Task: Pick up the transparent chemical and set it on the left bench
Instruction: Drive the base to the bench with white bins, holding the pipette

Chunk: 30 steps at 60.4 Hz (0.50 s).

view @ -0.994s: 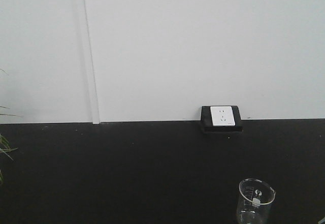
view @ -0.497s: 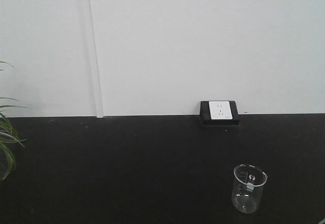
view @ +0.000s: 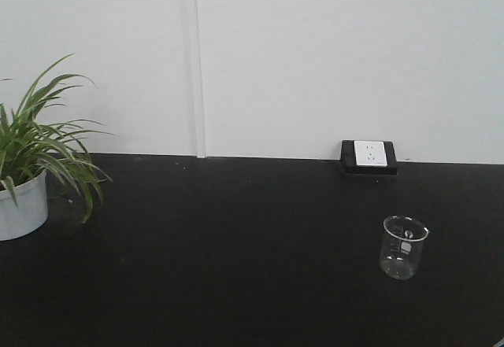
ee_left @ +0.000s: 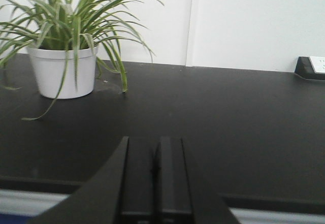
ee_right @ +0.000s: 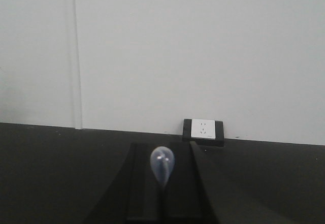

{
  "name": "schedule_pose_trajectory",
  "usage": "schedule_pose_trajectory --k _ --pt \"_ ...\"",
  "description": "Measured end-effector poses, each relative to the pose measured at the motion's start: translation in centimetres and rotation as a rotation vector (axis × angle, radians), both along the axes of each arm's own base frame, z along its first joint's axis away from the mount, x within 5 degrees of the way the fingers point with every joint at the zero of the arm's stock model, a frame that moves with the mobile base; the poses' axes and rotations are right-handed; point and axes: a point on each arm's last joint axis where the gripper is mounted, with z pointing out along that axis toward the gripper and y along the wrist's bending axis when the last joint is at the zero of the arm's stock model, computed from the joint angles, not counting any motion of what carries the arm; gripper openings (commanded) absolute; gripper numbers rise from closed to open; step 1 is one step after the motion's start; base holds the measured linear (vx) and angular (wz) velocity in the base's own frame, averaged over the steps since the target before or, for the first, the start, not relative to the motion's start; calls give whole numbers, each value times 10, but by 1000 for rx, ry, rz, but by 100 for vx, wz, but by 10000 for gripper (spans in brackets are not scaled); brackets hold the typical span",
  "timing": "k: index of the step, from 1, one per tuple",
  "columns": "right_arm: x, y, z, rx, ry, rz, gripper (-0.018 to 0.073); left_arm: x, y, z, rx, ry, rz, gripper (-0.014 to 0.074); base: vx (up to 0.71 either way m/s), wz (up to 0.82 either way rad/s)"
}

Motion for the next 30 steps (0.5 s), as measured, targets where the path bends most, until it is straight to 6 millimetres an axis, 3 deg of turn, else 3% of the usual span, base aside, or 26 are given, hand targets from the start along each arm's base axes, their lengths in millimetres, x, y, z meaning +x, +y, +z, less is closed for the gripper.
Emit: schedule_pose_trajectory --k 30 --pt "0 0 0 0 1 0 -4 0 0 0 0 0 0 -3 -37 13"
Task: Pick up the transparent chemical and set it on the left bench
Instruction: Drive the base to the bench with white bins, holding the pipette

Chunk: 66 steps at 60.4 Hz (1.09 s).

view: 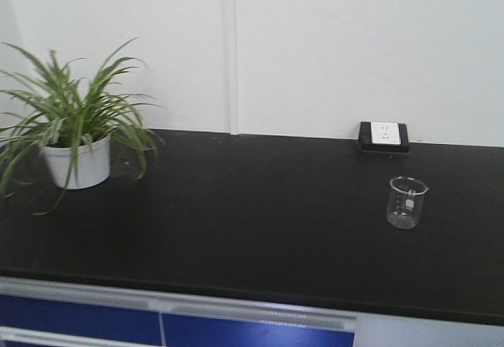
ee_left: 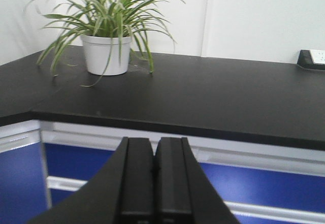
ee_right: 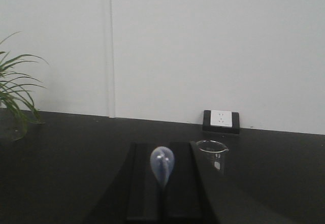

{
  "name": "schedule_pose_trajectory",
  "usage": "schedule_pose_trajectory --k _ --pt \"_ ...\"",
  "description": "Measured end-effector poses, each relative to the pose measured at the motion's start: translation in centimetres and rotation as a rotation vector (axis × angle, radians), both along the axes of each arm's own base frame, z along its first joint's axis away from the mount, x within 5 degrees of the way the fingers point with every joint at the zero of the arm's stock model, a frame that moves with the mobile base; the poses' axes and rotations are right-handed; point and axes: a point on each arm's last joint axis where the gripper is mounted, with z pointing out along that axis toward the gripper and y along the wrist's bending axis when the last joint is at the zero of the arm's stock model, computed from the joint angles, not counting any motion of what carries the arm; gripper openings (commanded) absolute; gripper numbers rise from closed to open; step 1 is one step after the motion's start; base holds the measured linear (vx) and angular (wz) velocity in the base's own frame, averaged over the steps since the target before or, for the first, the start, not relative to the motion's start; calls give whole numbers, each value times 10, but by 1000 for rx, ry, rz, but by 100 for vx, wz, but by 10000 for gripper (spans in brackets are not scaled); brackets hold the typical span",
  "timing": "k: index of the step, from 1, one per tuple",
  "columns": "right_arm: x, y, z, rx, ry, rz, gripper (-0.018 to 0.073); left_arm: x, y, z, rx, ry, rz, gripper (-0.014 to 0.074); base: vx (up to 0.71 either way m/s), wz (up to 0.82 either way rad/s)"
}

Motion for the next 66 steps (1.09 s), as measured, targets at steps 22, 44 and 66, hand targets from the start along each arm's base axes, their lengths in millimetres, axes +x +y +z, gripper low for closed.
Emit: schedule_pose_trajectory --k 22,44,66 --pt "0 0 0 0 1 0 -4 0 0 0 0 0 0 -3 -28 43" --pt "0 0 0 0 3 -1 -4 0 0 0 0 0 0 -3 -16 84" --pt "0 0 0 0 3 -1 -4 0 0 0 0 0 0 -3 -6 94"
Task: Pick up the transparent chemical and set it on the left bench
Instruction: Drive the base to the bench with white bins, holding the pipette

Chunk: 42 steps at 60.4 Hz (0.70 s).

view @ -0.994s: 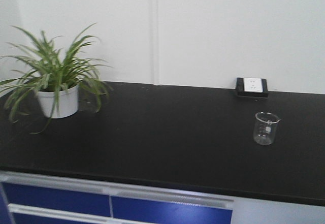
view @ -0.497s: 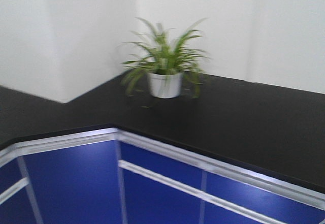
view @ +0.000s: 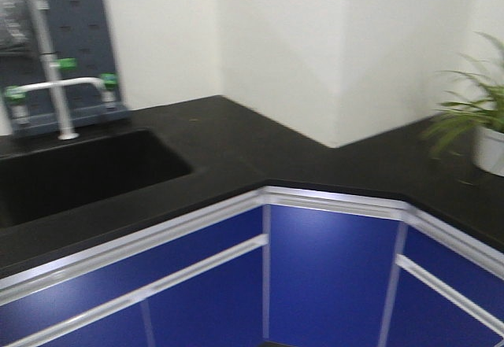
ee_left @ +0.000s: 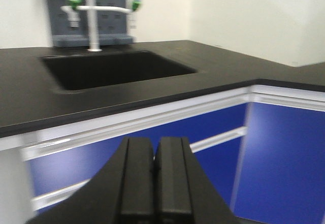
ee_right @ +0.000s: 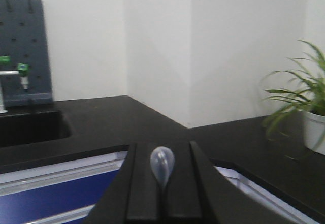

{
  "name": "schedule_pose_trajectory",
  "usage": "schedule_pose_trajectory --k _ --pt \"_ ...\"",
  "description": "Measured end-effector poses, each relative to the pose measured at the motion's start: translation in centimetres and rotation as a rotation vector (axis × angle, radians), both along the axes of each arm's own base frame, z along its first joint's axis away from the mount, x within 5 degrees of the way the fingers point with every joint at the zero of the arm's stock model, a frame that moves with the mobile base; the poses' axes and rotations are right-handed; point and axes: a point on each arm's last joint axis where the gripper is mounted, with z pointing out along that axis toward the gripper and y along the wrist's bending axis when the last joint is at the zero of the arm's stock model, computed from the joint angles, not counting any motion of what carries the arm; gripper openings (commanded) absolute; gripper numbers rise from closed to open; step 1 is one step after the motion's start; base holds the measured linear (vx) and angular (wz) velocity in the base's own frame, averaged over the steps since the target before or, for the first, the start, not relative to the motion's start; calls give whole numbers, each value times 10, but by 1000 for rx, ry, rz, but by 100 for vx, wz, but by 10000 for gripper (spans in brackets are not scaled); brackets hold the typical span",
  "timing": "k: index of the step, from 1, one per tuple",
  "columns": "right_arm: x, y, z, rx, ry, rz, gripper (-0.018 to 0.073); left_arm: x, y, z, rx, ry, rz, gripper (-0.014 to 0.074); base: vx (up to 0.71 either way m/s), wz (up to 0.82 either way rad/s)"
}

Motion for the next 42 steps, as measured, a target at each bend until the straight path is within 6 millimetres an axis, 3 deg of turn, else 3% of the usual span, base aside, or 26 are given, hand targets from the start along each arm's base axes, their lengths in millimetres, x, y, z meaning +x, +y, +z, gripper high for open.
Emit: schedule_pose_trajectory --k 42 --pt "0 0 0 0 1 0 -4 0 0 0 0 0 0 -3 13 73"
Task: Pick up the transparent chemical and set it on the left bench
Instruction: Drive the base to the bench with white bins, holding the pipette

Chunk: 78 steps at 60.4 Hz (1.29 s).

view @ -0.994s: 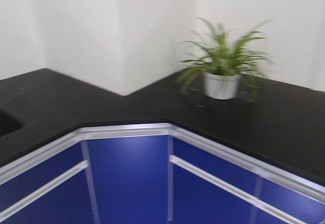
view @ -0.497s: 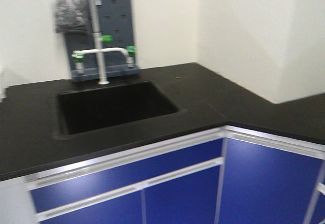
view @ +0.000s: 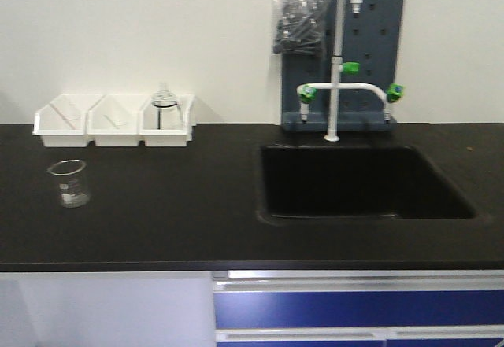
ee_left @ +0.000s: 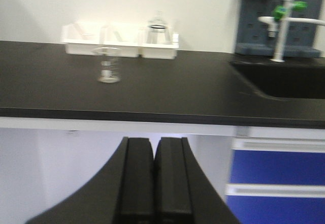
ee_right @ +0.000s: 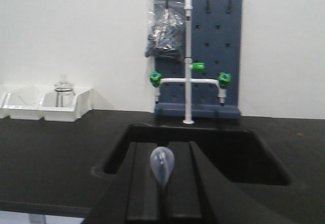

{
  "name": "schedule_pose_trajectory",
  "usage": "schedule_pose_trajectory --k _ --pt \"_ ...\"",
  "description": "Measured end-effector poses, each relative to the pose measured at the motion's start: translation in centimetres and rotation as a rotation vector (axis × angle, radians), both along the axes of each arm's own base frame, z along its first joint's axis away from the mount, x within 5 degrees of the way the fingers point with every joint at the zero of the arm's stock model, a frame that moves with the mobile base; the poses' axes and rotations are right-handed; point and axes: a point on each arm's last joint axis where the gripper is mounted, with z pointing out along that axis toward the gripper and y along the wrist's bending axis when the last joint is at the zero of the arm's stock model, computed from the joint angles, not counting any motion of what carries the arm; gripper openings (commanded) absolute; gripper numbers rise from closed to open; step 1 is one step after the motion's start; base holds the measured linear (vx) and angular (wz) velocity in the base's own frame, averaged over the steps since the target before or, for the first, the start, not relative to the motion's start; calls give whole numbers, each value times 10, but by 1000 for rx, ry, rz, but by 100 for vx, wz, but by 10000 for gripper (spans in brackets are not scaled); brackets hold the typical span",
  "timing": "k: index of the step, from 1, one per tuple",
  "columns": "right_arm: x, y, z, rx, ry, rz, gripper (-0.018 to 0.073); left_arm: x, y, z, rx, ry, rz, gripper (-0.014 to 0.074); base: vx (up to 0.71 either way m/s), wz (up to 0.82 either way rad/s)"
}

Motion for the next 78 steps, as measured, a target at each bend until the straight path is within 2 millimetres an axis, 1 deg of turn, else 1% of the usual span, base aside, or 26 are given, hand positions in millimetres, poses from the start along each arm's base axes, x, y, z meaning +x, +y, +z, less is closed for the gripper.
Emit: schedule_pose_trajectory --k 23,40,54,78 --pt "0 0 0 0 1 0 -4 0 0 0 0 0 0 -3 27 69" --pt "0 0 0 0 1 0 -4 0 0 0 0 0 0 -3 30 45" --pt "0 0 0 0 1 0 -4 0 0 0 0 0 0 -3 31 21" --pt "0 0 0 0 1 0 -4 0 0 0 0 0 0 -3 24 -6"
